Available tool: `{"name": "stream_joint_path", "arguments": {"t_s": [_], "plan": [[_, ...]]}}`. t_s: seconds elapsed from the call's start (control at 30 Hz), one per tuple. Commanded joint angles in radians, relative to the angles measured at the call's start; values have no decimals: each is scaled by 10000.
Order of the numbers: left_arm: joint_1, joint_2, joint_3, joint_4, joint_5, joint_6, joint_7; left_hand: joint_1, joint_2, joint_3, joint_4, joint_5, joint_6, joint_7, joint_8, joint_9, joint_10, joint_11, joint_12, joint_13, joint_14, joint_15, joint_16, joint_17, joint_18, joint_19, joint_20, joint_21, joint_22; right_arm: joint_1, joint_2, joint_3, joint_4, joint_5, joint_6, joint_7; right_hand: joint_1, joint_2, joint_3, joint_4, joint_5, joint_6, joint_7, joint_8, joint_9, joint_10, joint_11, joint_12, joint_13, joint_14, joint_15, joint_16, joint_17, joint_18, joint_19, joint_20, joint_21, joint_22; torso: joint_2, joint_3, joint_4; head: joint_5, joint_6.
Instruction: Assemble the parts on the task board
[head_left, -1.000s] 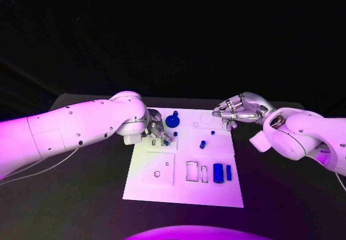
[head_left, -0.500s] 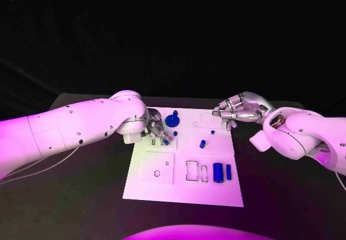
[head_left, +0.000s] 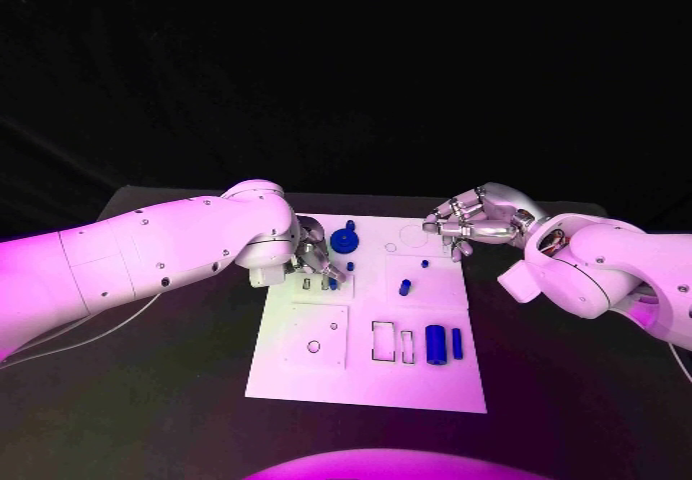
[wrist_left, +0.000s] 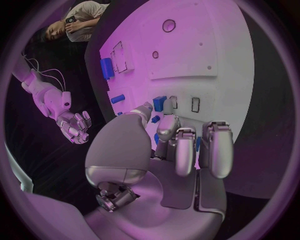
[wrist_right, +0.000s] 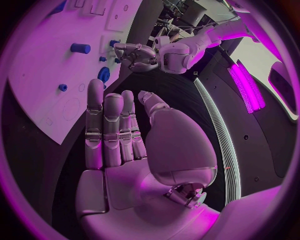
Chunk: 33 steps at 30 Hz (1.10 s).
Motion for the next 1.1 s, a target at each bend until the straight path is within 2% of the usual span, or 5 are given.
{"name": "stream_joint_path", "arguments": {"t_s": [0.03, 0.37, 0.53, 0.9, 1.1], "plan": [[14, 37, 2, -4, 126, 143, -263, -61, 42, 102, -14, -30, -73, -6, -22, 23, 1, -12, -54, 16, 1034, -42, 55, 2633, -154, 577, -12, 64, 1486, -7, 14, 3, 14, -95, 195, -1, 36, 25, -10, 31, 32, -90, 0, 67, 10, -58, -11, 62, 8, -90, -8, 68, 9, 38, -81, -3, 35, 9, -4, 1, 3, -12, -9], [13, 47, 1, -27, 109, 164, -263, 524, 359, 660, -311, -29, -124, -57, -29, 102, -18, -66, -94, 14, 1034, -83, 55, 2633, -155, 580, -35, 67, 1499, -7, 24, 3, 10, -95, 260, -22, 42, 44, -2, 37, 12, -102, -3, 80, 37, -68, -12, 69, 32, -106, -7, 67, 19, 38, -97, -1, 46, 25, -2, 1, 4, -23, -17], [13, 59, 0, -33, 123, 194, -264, 805, 394, 949, -489, -28, -151, -71, -27, 148, -29, -81, -122, 13, 1034, -99, 55, 2633, -155, 579, -53, 66, 1500, -7, 29, 3, 23, -95, 283, -24, 42, 44, -2, 37, 12, -102, -3, 80, 37, -68, -12, 69, 32, -106, -7, 67, 19, 38, -97, -1, 46, 25, -4, 1, 0, -23, -29], [13, 59, -1, -85, 128, 353, -277, 959, 389, 1228, -611, -28, -166, -81, -20, 201, -15, -91, -133, 26, 1034, -107, 55, 2633, -158, 585, -61, 72, 1517, -7, 36, 3, 28, -95, 311, -25, 45, 63, 6, 42, 11, -107, -4, 87, 52, -72, -14, 74, 44, -108, -7, 86, 40, 39, -105, 0, 52, 33, -7, 5, 1, -12, -32], [13, 49, -5, -118, 196, 439, -271, 1383, 330, 1904, -1033, -25, -269, -89, -56, 255, -101, -113, -293, -91, 1034, -136, 55, 2633, -158, 584, -86, 70, 1518, -8, 44, 2, 18, -95, 329, -27, 45, 63, 6, 42, 11, -107, -4, 87, 52, -72, -14, 74, 44, -108, -7, 86, 40, 39, -105, 0, 52, 33, -10, 2, 6, 3, -39]]}}
